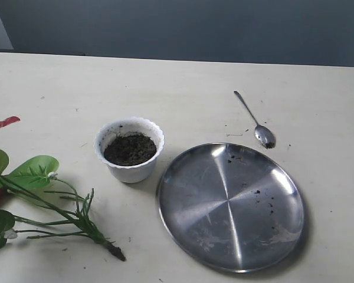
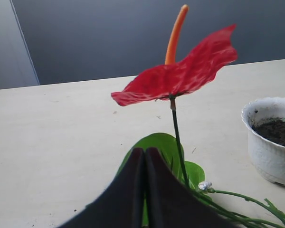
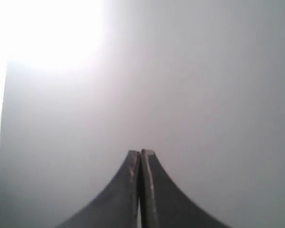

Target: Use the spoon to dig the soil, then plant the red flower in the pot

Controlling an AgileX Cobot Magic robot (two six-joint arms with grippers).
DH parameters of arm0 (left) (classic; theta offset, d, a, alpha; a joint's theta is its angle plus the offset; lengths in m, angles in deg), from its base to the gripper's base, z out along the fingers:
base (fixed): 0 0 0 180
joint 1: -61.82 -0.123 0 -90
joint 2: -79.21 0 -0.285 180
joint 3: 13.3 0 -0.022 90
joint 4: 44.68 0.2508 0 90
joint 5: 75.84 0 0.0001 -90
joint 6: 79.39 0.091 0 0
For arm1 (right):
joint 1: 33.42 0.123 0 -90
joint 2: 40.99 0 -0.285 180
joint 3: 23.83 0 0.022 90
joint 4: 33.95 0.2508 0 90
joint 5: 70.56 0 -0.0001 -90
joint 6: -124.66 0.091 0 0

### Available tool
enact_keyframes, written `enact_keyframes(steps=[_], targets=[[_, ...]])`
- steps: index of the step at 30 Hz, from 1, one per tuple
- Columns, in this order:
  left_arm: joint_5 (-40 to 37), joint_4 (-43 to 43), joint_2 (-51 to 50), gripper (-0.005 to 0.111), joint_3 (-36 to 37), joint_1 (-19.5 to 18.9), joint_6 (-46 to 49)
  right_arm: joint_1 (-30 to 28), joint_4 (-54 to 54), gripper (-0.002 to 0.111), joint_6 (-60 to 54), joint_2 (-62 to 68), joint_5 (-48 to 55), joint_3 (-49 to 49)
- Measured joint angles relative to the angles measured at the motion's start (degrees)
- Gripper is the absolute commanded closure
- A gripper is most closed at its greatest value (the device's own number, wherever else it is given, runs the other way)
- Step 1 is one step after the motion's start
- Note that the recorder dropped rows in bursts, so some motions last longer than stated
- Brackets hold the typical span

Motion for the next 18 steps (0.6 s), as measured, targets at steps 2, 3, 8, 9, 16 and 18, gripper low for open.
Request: enact_keyframes(steps=[2, 3, 8, 9, 16, 18], targets=[[0.00, 0.00, 0.00, 0.106, 0.00, 0.00, 0.00, 2.13, -12.63, 0.109, 10.31, 6.64, 5.18, 7.10], [0.00, 0.00, 0.00, 0.106, 0.00, 0.00, 0.00, 3.55, -19.18, 0.109, 15.61, 9.10, 9.10, 9.91], [0.00, 0.00, 0.00, 0.106, 0.00, 0.00, 0.00, 12.27, -49.07, 0.109, 44.51, 23.15, 26.52, 22.14], [0.00, 0.00, 0.00, 0.106, 0.00, 0.00, 0.00, 13.70, -50.68, 0.109, 46.46, 25.61, 27.00, 24.02], [0.00, 0.00, 0.00, 0.106, 0.00, 0.00, 0.00, 24.70, -53.58, 0.109, 43.35, 40.07, 37.91, 31.89], [0.00, 0.00, 0.00, 0.106, 0.00, 0.00, 0.00, 27.78, -54.05, 0.109, 37.21, 44.10, 50.28, 32.50]])
